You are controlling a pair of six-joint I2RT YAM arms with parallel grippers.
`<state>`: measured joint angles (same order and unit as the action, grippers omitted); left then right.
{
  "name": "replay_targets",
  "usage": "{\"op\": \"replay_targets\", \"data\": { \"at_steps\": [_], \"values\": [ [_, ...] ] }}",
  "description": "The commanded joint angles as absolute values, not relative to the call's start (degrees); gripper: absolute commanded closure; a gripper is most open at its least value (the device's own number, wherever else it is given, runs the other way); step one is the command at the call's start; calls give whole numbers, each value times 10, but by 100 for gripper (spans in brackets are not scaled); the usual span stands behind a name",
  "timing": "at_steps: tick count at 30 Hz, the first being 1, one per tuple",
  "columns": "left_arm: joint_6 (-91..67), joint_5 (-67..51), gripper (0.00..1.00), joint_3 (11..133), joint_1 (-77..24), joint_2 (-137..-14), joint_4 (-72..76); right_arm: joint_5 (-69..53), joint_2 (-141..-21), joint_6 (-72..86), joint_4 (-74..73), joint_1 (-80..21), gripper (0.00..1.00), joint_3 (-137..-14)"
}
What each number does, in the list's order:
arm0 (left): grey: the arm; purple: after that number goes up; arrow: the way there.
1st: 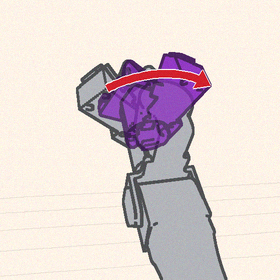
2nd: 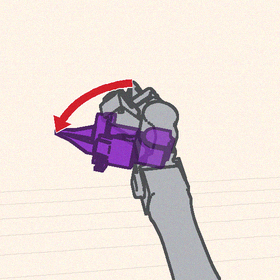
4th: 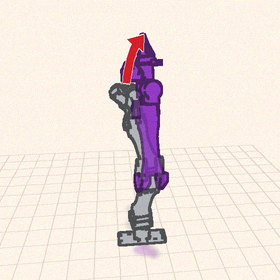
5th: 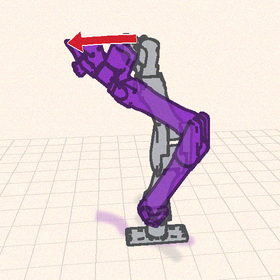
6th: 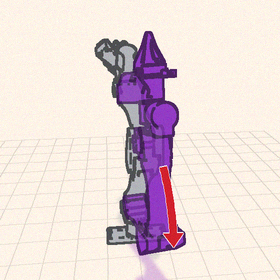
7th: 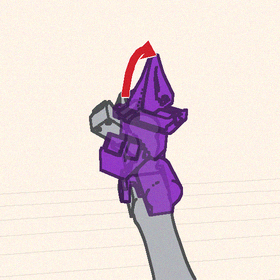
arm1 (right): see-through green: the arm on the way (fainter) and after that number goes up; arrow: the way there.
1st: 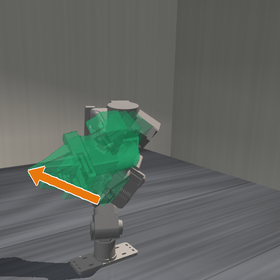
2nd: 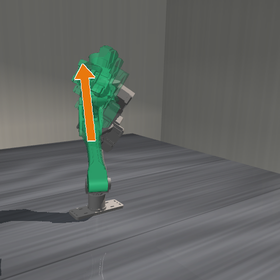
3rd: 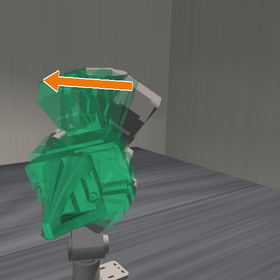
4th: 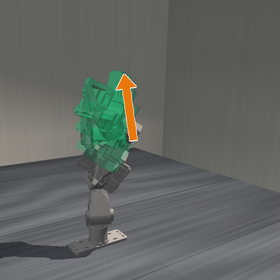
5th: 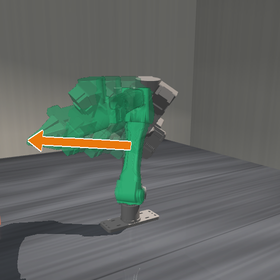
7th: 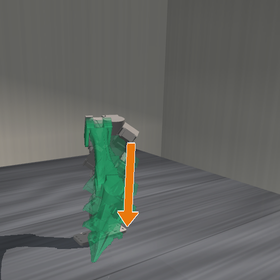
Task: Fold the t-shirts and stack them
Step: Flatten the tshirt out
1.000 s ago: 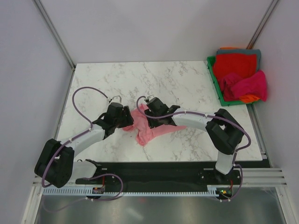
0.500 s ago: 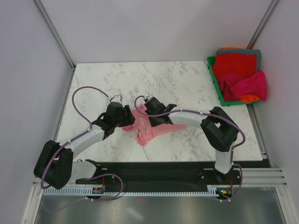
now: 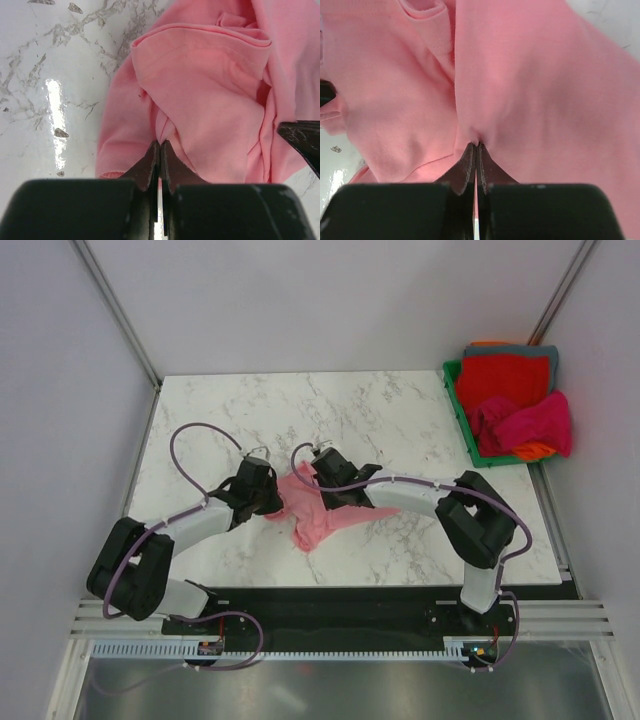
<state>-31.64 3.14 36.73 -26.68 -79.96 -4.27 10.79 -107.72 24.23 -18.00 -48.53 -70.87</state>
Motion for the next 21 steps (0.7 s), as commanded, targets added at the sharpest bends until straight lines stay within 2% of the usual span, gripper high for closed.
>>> {"op": "replay_targets", "data": {
  "at_steps": [1, 6, 13, 16, 21],
  "values": [
    [-310, 56, 98, 389, -264, -775, -55, 143, -1009, 255, -147, -476, 100, -682],
    [-311, 97, 98, 381, -252, -737, -69, 145, -905, 276, -122, -423, 100, -603],
    [-329, 114, 98, 399, -249, -706, -93, 120, -745, 304, -108, -272, 100, -510],
    [-356, 127, 98, 433, -245, -681, -154, 93, -715, 293, -143, -221, 100, -538],
    [-381, 117, 98, 489, -217, -628, -223, 65, -702, 272, -234, -157, 100, -653]
  ]
}}
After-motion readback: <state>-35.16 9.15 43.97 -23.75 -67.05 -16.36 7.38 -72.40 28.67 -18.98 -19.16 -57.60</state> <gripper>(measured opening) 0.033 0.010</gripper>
